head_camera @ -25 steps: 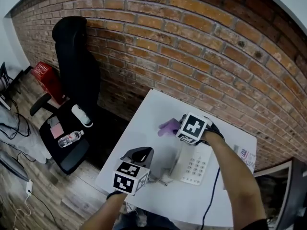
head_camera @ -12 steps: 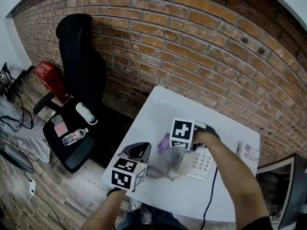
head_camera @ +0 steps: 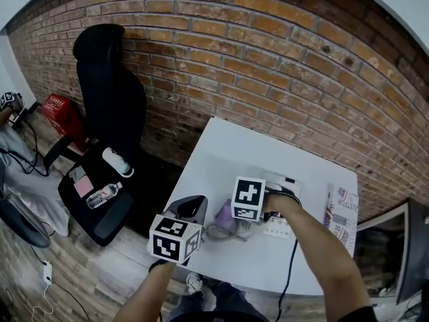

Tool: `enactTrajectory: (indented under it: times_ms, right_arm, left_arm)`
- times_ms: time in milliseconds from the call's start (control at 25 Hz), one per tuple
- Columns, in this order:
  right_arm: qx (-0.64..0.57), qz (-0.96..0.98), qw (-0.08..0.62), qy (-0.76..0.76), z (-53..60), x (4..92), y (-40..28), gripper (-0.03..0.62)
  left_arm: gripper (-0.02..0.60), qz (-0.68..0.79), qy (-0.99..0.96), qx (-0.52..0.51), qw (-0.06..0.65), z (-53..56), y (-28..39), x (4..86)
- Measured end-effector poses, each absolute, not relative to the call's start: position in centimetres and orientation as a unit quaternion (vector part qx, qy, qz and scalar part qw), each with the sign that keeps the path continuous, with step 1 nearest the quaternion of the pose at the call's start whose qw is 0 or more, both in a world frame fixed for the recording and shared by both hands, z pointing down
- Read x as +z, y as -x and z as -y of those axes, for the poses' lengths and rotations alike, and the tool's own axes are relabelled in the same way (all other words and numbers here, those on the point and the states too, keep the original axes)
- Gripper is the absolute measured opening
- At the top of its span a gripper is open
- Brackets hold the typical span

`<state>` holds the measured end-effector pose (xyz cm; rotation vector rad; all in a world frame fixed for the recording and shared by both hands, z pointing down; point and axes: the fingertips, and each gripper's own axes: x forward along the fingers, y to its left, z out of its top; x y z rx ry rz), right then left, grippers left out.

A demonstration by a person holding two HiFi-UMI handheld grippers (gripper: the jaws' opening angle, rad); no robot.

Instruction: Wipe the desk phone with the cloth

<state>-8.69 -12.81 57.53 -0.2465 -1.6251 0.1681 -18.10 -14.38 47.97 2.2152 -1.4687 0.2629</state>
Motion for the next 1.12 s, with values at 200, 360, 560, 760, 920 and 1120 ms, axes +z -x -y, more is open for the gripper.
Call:
enactTrajectory:
  times_ms: [200, 360, 560, 760, 920, 1120]
  right_arm:
    - [0.108, 0.739, 0.658, 0.097, 9.4, 57.6, 8.9, 0.044]
    - [0.129, 0.78, 0.608, 0.072, 7.3, 56.7, 9.7, 0.044]
    - [0.126, 0.865, 0.481, -0.07, 9.0, 52.5, 9.7, 0.044]
    - [0.135, 0.893, 0.356, -0.24, 10.8, 47.2, 5.3, 0.044]
    - [0.141, 0.879, 0.276, -0.361, 11.0, 43.7, -0.6, 0.044]
    - [0.134, 0.858, 0.199, -0.453, 10.5, 39.6, -7.4, 0.044]
  left_arm:
    - [0.005, 0.522, -0.817, 0.095, 0.227, 13.3, 18.2, 47.4]
    - [0.005, 0.508, -0.826, 0.097, 0.222, 12.8, 17.8, 46.8]
    - [0.005, 0.489, -0.843, 0.094, 0.205, 13.0, 15.8, 45.4]
    - [0.005, 0.472, -0.856, 0.084, 0.193, 13.5, 13.4, 43.6]
    - [0.005, 0.454, -0.868, 0.085, 0.183, 13.8, 10.6, 42.4]
    - [0.005, 0.447, -0.876, 0.094, 0.155, 14.3, 7.6, 40.6]
